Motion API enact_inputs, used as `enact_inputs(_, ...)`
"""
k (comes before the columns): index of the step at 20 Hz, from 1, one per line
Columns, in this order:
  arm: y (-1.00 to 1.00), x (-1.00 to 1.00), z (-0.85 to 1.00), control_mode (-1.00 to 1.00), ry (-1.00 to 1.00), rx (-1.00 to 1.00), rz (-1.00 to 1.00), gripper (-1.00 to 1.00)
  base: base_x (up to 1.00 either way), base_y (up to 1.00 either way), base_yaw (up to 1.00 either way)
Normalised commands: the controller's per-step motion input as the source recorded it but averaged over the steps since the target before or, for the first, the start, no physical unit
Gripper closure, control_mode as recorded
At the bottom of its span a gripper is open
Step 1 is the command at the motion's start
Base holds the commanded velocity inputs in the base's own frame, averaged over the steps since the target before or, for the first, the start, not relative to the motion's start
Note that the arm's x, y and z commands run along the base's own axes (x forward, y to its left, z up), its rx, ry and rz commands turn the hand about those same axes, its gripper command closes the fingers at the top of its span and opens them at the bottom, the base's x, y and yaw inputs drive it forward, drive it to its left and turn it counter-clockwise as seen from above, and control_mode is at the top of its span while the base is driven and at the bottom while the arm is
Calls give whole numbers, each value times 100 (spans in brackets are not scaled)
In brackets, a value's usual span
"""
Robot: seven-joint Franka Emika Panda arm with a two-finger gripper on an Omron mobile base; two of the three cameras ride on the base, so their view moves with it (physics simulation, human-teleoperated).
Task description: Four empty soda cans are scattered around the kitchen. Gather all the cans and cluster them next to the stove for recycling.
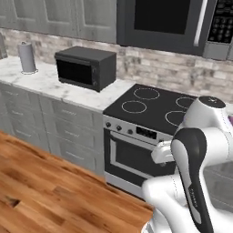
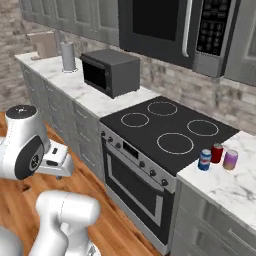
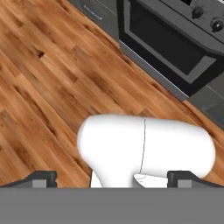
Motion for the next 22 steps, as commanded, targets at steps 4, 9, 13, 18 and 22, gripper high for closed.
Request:
enact_inputs(4,0,0,0,100,0,0,0,-100,16,0,38)
enact_inputs(9,0,0,0,100,0,0,0,-100,24,0,42)
enact_inputs(13,0,0,0,100,0,0,0,-100,30,0,38)
enact_inputs(18,0,0,0,100,0,0,0,-100,65,0,35)
enact_inputs(22,0,0,0,100,0,0,0,-100,83,-9,34)
